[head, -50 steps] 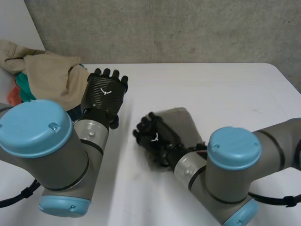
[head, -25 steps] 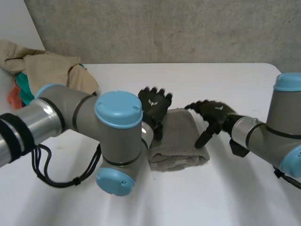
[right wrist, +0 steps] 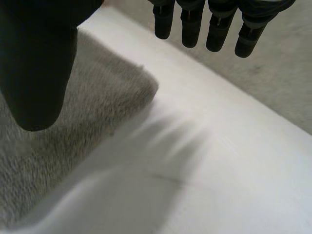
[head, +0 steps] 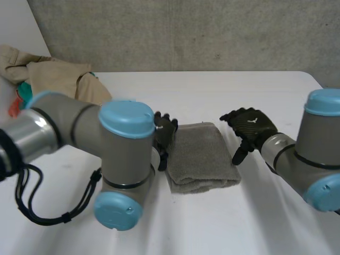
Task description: Fold the laundry.
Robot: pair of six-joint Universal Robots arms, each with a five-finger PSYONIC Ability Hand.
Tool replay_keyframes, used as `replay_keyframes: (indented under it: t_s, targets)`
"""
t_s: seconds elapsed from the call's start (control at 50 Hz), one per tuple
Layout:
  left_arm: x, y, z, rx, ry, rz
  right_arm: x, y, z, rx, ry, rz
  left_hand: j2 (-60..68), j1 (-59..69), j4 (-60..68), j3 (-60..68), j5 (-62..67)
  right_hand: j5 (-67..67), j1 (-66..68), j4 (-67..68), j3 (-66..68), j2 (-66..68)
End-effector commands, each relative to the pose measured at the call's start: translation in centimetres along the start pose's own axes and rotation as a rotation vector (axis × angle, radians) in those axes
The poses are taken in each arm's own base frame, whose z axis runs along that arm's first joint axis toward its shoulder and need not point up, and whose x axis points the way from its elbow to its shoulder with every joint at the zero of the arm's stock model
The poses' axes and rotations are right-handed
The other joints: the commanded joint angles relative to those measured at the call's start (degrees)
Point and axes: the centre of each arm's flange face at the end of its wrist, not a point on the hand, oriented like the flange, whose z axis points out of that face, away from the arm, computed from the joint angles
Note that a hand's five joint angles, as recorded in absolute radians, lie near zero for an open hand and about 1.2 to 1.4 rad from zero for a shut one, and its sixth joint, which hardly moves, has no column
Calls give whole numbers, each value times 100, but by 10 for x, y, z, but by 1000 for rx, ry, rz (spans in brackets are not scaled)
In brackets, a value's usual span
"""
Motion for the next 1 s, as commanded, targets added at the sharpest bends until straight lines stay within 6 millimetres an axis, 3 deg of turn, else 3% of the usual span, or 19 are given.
replay_keyframes:
  t_s: [0.02, 0.18, 0.24, 0.34, 0.54, 0.62, 0.68, 0.72, 0.82, 0.86, 0.88, 0.96, 1.0]
  targets:
    - [-18, -24, -27, 97, 11, -36, 0, 15, -25, -16, 21, 236, -80, -49, -65, -114, -180, -260, -346, -245, -225, -224]
    - [-14, -26, -43, 166, 79, -56, -18, 39, -33, -78, -86, 314, -63, -32, -48, -97, -163, -260, -346, -245, -225, -224]
    - [-13, -23, -43, 159, 86, -69, -24, 55, -23, -103, -101, 327, -63, -32, -48, -97, -163, -260, -346, -245, -225, -224]
    - [-12, -22, -44, 155, 91, -83, -24, 59, -14, -86, -106, 337, -63, -32, -48, -97, -163, -51, -137, -36, -16, -15]
    - [-11, -22, -42, 159, 109, -84, -25, 63, 7, -70, -112, 333, -46, -15, -31, -80, -146, 3582, 3497, 3598, 3618, 3619]
    - [-11, -22, -42, 161, 110, -85, -26, 61, 10, -61, -120, 330, -30, 2, -15, -63, -130, 3047, 2961, 3063, 3082, 3084]
    - [-12, -23, -43, 163, 112, -85, -30, 63, 10, -69, -132, 327, -30, 2, -15, -63, -130, 1688, 1602, 1704, 1723, 1725]
    - [-11, -22, -43, 161, 112, -84, -34, 66, 10, -82, -140, 329, -30, 2, -15, -63, -130, 44, -42, 59, 79, 80]
    - [-12, -21, -43, 158, 111, -84, -38, 66, 9, -82, -151, 325, -13, 18, 2, -47, -113, 252, 166, 267, 287, 288]
    - [-12, -21, -43, 158, 111, -84, -39, 65, 9, -77, -153, 325, -13, 18, 2, -47, -113, 1055, 969, 1070, 1090, 1091]
    - [-12, -21, -43, 158, 111, -84, -38, 65, 10, -71, -153, 323, -13, 18, 2, -47, -113, 2775, 2689, 2791, 2811, 2812]
    - [-12, -21, -43, 158, 113, -84, -35, 60, 18, -49, -136, 332, -13, 18, 2, -47, -113, 6730, 6645, 6746, 6766, 6767]
    - [-11, -22, -43, 162, 113, -84, -31, 58, 22, -35, -128, 352, -13, 18, 2, -47, -113, 6740, 6654, 6755, 6775, 6776]
